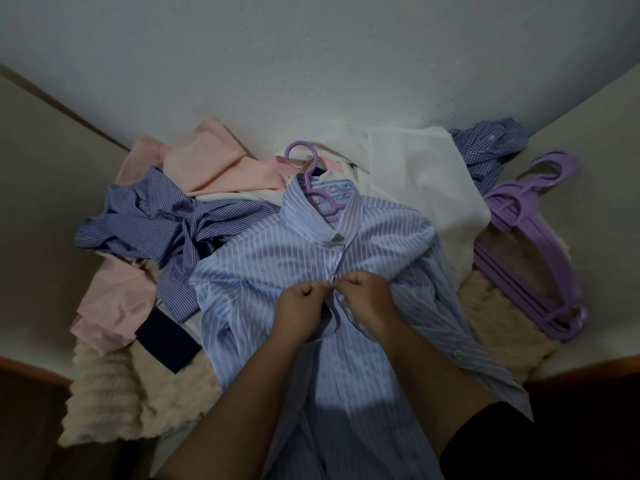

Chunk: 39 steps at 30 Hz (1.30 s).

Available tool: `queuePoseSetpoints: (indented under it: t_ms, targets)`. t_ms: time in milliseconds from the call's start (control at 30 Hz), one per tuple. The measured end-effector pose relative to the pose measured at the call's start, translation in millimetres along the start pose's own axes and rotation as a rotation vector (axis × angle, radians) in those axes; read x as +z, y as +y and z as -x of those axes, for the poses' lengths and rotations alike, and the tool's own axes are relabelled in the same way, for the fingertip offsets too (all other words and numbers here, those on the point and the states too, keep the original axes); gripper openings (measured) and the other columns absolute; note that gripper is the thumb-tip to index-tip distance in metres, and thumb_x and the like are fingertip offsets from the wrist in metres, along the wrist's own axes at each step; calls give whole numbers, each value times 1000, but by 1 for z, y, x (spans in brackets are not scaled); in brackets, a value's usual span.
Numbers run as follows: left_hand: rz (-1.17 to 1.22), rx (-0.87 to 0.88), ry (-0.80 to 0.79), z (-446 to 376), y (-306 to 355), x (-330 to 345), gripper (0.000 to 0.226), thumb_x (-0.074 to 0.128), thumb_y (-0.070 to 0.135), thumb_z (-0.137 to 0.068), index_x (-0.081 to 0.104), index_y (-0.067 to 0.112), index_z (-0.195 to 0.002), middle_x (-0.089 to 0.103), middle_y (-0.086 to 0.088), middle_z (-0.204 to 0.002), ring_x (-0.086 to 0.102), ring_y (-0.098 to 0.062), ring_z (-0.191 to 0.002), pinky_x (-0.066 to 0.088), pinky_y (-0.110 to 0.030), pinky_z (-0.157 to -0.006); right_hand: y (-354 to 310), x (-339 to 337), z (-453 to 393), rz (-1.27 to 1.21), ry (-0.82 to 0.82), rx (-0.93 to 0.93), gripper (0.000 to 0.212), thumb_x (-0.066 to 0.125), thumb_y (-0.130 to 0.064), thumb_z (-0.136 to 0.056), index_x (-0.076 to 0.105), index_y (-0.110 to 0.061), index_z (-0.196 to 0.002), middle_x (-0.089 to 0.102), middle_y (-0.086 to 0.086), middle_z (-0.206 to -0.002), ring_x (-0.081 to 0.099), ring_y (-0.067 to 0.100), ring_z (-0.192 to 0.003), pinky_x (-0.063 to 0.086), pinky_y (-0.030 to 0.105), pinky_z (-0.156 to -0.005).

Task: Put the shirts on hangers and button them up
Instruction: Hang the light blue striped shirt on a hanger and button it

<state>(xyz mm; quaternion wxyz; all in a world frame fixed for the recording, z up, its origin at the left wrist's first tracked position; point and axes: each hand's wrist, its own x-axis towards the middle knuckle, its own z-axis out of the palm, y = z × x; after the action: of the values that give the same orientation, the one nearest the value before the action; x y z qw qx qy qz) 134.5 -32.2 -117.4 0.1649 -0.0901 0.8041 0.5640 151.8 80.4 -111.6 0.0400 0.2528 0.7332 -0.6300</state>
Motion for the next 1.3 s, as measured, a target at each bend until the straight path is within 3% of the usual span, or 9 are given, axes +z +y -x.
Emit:
queuePoseSetpoints:
  t_ms: [133,200,333,433,500,700,1000,1133,1300]
  targets:
    - [180,-91,-50,3,5,0,27,59,20,-93,69,-5,-92,64,-13,-77,57,-18,-73,46,-25,-67,-8,-12,10,-50,-24,-22,18,58,-6,-89,61,4,-75,47,11,-60,45,5,-45,38,12,-46]
    - [229,-110,-68,5,8,0,23,60,22,-92,72,1,-91,69,-11,-79,62,-20,-76,49,-30,-74,-12,-17,13,-47,-40,-47,21,57,-6,-91,62,12,-80,50,12,-63,43,-1,-38,35,8,-42]
    - [279,-119,-101,5,8,-2,23,66,35,-85,74,14,-80,73,-14,-86,67,-29,-84,51,-47,-89,-18,-20,14,-11,-35,-75,23,57,-7,-91,61,16,-86,53,15,-68,50,15,-58,39,12,-49]
    - [315,-125,-99,6,12,-3,38,67,48,-68,69,12,-76,69,-16,-83,64,-30,-81,52,-48,-84,-24,-21,13,64,-50,-121,19,56,-7,-91,63,11,-87,58,23,-74,53,24,-71,48,32,-65]
    - [369,-145,-91,8,18,-2,28,64,39,-79,67,11,-79,65,-15,-78,60,-26,-76,51,-43,-79,-26,-22,13,109,-52,-139,18,55,-5,-92,65,9,-89,61,23,-78,55,25,-74,49,38,-72]
    - [476,-157,-122,10,23,-3,17,58,15,-90,64,5,-77,59,-8,-61,50,-19,-56,42,-30,-57,-28,-19,15,37,-73,-80,13,53,-5,-93,61,-5,-83,58,5,-70,55,18,-67,45,26,-60]
    - [457,-38,-143,15,27,-7,26,62,11,-90,63,9,-64,51,-2,-50,41,-12,-45,38,-21,-46,-29,-16,23,-116,-15,-92,24,52,-12,-94,63,-15,-73,62,9,-68,58,19,-61,48,26,-55]
    - [378,81,-88,19,27,-6,18,61,8,-91,65,4,-73,60,0,-53,53,-7,-48,45,-18,-48,-34,-12,33,-54,63,-191,24,63,-23,-89,67,-3,-75,62,19,-64,55,20,-53,47,28,-55]
    - [261,136,-25,17,21,-6,14,69,14,-86,68,13,-72,65,-3,-67,56,-11,-61,47,-25,-60,-32,-9,30,-8,145,-221,25,62,-17,-89,69,4,-78,59,19,-58,54,22,-55,47,32,-58]
